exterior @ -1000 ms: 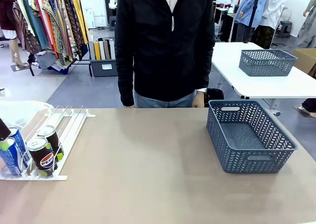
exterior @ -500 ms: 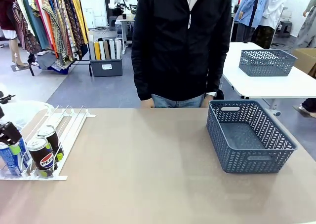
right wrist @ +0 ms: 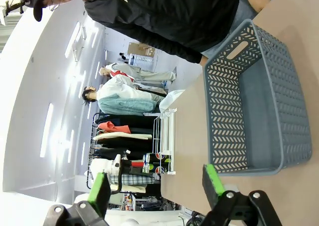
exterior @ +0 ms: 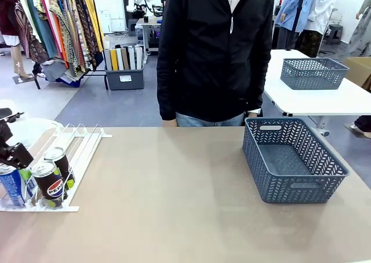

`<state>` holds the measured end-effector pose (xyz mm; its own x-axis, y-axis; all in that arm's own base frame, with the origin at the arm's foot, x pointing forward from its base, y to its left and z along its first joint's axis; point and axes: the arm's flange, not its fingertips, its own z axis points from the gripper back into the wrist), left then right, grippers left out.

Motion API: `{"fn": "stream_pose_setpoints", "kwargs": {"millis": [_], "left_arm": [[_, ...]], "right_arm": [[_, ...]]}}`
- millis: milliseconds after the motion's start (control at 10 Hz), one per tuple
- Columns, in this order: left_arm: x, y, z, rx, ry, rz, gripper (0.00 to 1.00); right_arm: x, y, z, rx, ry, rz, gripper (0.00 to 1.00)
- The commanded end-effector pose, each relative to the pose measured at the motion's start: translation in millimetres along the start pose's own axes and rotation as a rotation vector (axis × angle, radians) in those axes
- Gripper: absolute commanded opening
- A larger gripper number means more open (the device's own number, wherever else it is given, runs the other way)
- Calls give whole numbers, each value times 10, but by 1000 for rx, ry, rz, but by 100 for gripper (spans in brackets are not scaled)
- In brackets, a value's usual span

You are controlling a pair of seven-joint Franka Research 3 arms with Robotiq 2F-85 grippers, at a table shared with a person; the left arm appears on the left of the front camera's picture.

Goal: Retrieve and store the cans from the dispenser.
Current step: Pick up one can from the Automatic Can Dispenser and place it in the middle of the table.

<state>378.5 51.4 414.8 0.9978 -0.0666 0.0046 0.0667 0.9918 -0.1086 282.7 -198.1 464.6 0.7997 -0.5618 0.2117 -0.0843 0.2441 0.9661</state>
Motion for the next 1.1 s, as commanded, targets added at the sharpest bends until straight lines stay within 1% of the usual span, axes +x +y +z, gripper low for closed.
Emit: {"fn": "stream_pose_setpoints", "kwargs": {"millis": [0, 300, 400, 500, 600, 700, 1000], "left_arm": [[51, -14, 13, 6, -8, 34, 100], [72, 10, 26, 20, -43, 71, 100], [90, 27, 9, 26, -31, 86, 100], [102, 36, -7, 43, -23, 88, 59], [111, 41, -17, 46, 0, 88, 2], [118, 46, -26, 52, 12, 87, 0], [163, 61, -30, 58, 4, 99, 0]], "right_arm": [[2, 19, 13, 9, 1, -5, 100], [2, 19, 13, 9, 1, -5, 100], [2, 19, 13, 9, 1, -5, 100], [2, 19, 13, 9, 1, -5, 100], [2, 19, 13, 9, 1, -5, 100], [2, 19, 13, 9, 1, -5, 100], [2, 19, 13, 9, 1, -5, 100]]}}
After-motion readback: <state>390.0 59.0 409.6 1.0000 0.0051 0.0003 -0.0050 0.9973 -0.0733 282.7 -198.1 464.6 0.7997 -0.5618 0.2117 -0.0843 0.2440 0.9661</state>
